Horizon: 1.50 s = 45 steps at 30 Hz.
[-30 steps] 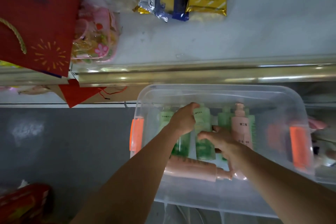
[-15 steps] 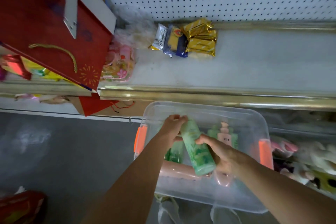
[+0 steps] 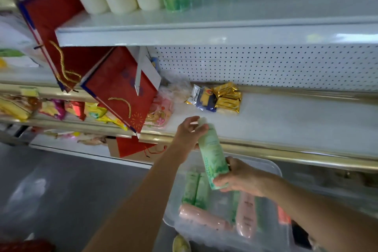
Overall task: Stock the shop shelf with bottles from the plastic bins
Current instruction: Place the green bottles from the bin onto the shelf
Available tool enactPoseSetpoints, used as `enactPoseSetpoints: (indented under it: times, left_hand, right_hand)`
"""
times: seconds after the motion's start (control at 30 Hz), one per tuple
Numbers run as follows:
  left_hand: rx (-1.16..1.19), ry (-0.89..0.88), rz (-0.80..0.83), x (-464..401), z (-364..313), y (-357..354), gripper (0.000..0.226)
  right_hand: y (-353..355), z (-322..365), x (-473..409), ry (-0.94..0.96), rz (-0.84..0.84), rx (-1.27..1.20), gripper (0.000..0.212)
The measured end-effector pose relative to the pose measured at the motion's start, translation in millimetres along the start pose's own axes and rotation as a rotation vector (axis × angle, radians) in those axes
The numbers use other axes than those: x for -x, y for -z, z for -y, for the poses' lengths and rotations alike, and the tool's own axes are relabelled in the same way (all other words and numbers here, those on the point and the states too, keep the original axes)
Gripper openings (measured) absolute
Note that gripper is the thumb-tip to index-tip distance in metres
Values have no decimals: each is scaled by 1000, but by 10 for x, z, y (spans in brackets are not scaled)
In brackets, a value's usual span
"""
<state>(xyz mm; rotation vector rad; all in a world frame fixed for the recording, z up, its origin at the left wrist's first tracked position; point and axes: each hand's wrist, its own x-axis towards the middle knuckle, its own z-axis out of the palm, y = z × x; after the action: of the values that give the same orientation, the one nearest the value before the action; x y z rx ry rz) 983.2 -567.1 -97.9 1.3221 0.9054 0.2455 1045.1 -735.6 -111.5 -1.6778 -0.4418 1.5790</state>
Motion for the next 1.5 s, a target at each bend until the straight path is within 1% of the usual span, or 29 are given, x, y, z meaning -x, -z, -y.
enactPoseSetpoints:
  times: [0.07, 0.13, 0.2, 0.27, 0.4, 0.5, 0.53, 0.6, 0.77, 0.9, 1.13, 1.3, 1.5]
  left_hand:
    - [-26, -92, 13, 94, -253, 16, 39]
    - [-41, -179, 61, 211, -528, 45, 37]
    - [-56, -237, 115, 329, -806, 77, 39]
    - [-86, -289, 156, 431, -1067, 111, 43]
    - [-215, -415, 197, 607, -1555, 146, 61]
    - [-281, -533, 189, 704, -1857, 131, 62]
    - [-313, -580, 178, 730, -1951, 122, 62]
    - [-370, -653, 168, 791, -2137, 114, 63]
    - [-396, -769, 214, 973, -2591, 125, 63]
    - [-411, -828, 246, 1100, -2956, 117, 60]
    - [-508, -939, 210, 1098, -3491, 60, 61]
    - [-678, -1015, 117, 936, -3715, 5, 61]
    - [-739, -1023, 67, 624, -3825, -42, 61]
  right_hand:
    - [-26, 156, 116, 89, -134, 92, 46]
    - [-40, 329, 256, 164, -249, 176, 44]
    - [-25, 494, 367, 207, -323, 247, 54]
    - [3, 653, 444, 260, -362, 259, 61]
    - [50, 948, 581, 383, -405, 227, 76]
    - [47, 1171, 712, 474, -443, 235, 84]
    - [49, 1236, 748, 503, -458, 219, 82]
    - [40, 1382, 845, 543, -496, 191, 73]
    - [27, 1726, 1074, 659, -540, 174, 61]
    - [78, 2014, 1200, 730, -583, 211, 62]
    - [331, 2508, 1200, 829, -648, 259, 73]
    - [449, 2771, 1082, 867, -698, 285, 72]
    - [624, 2998, 861, 844, -756, 295, 65]
